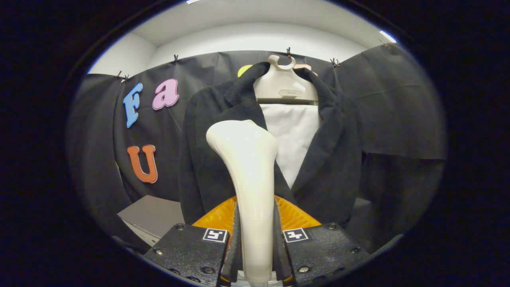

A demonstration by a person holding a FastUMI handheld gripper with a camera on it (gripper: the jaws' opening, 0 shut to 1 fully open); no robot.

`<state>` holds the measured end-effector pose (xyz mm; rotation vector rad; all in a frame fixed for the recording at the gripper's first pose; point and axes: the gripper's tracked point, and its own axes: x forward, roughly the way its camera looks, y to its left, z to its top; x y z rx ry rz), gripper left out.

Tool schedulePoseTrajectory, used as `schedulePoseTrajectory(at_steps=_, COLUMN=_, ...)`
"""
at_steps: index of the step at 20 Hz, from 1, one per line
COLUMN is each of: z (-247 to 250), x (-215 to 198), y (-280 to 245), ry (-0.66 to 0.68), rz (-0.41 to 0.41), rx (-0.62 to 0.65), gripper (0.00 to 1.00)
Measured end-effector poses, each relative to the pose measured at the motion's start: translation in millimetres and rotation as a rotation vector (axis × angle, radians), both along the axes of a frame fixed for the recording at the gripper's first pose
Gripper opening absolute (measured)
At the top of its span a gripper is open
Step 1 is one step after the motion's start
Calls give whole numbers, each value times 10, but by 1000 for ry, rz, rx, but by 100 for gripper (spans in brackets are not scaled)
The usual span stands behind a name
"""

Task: Iron the clothes twice with a garment steamer, once on the left side and once on the right side.

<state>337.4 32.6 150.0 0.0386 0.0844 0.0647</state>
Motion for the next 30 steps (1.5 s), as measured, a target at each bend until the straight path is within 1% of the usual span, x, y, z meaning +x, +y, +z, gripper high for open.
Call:
schedulePoseTrajectory(at_steps=12, z=-750, x=-119, y=-44, ry=83, rz=-54, rx=-40, gripper=38)
schedulePoseTrajectory(at_steps=15, z=-898, x=-163, y=3, ry=97, rz=-57, rx=-49, gripper=38)
schedulePoseTrajectory(at_steps=19, z=-1219, x=-187, y=66, ry=169, rz=-52, rx=-31, gripper=38)
schedulePoseTrajectory(at_steps=22, z=-1410, x=-185, y=37, ry=188, rz=-65, rx=-46, gripper=37)
schedulePoseTrajectory(at_steps=30, z=-1909, x=-246, y=-70, ry=263, rz=-44, rx=5, gripper=38)
